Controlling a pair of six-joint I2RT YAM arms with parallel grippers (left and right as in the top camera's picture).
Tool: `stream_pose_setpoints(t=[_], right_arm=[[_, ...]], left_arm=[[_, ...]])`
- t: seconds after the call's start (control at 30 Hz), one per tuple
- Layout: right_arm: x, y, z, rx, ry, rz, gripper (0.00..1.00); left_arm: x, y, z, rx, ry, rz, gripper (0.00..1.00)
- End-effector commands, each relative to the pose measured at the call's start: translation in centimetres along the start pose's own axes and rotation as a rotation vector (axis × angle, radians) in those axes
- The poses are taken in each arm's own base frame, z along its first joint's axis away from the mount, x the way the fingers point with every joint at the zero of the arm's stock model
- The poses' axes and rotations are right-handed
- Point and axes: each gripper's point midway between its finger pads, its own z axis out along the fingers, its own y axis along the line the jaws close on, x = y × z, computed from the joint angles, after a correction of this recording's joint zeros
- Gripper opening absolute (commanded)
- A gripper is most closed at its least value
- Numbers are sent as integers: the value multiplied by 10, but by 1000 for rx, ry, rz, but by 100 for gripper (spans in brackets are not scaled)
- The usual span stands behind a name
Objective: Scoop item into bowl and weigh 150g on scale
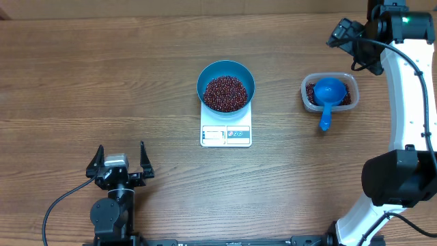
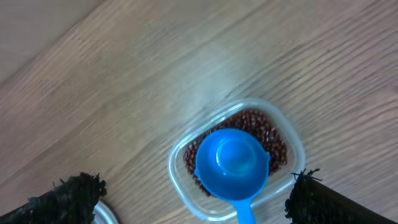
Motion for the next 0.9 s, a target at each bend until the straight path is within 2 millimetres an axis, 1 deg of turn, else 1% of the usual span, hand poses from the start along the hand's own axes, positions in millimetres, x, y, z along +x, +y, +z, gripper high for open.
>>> stream_pose_setpoints(t=[0.0, 0.07, 0.13, 0.2, 0.27, 0.33, 0.4, 0.53, 0.57, 0.63, 0.73, 0.87], right_arm=[[-29, 3, -25, -11, -141, 9, 100], [-43, 9, -33, -28, -214, 14, 100], [-60, 15, -44, -56, -295, 18, 100], [-74, 22, -59, -92, -370, -14, 100], [-83, 26, -74, -112, -426, -44, 100], [-88, 27, -90, -124, -467, -76, 100], [-89, 25, -104, -125, -495, -80, 100], [-87, 15, -125, -128, -545, -75, 100], [-85, 13, -128, -130, -555, -72, 100], [-75, 6, -136, -147, -598, -68, 100], [-67, 1, -140, -171, -649, -59, 100], [-51, -8, -143, -204, -717, -48, 100]], left_arm=[[-1, 4, 0, -19, -10, -18, 99], [-1, 4, 0, -19, -9, -18, 99], [-1, 4, 0, -19, -9, -18, 100], [-1, 4, 0, -19, -9, -18, 99], [-1, 4, 0, -19, -9, -18, 100], [-1, 4, 0, -19, -9, -18, 100], [-1, 4, 0, -19, -10, -18, 99], [-1, 4, 0, -19, -10, -18, 99], [-1, 4, 0, -19, -9, -18, 100], [-1, 4, 0, -19, -9, -18, 99], [-1, 4, 0, -19, -9, -18, 100], [-1, 4, 0, -19, -9, -18, 100]])
